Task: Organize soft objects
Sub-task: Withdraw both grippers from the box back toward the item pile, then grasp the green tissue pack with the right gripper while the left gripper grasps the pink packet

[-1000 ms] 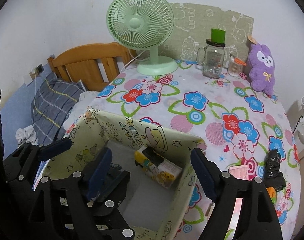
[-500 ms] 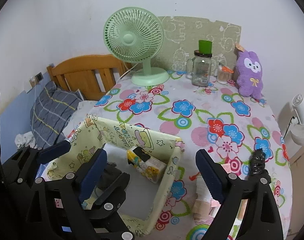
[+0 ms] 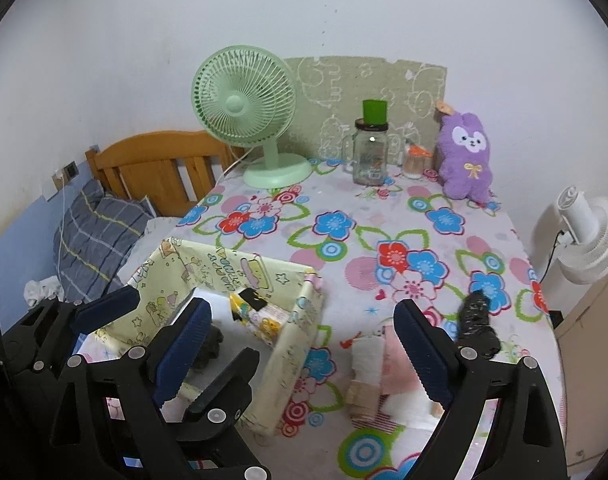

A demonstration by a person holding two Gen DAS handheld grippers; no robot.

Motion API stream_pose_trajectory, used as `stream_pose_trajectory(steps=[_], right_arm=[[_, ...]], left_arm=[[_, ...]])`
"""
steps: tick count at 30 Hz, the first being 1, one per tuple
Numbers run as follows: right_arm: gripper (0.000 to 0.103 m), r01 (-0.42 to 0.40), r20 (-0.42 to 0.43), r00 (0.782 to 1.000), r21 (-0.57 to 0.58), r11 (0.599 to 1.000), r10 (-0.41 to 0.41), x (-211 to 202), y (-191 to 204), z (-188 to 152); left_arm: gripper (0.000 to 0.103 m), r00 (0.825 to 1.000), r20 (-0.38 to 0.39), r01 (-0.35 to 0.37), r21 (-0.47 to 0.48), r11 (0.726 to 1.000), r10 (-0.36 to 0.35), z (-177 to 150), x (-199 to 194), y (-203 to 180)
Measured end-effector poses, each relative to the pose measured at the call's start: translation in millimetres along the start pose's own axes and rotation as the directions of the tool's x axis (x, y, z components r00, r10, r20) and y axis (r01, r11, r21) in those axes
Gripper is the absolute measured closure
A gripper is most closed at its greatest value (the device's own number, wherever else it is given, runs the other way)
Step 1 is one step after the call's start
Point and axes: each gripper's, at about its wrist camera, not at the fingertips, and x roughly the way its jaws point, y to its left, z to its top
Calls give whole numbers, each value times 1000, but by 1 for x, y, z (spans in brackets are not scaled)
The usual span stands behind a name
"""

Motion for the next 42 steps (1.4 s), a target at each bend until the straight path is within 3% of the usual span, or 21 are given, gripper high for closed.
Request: stream_pose_trajectory(steps=[23,42], right_arm=[[9,123,83,988,52,991,-127,-57,-75,-36],[9,172,26,984,138,975,-177,-37,-128,-71]], left_arm=[[5,992,58,109,90,990,-114,-10,-9,-91],[5,989,-31,147,149,978,-145,-25,34,-134]])
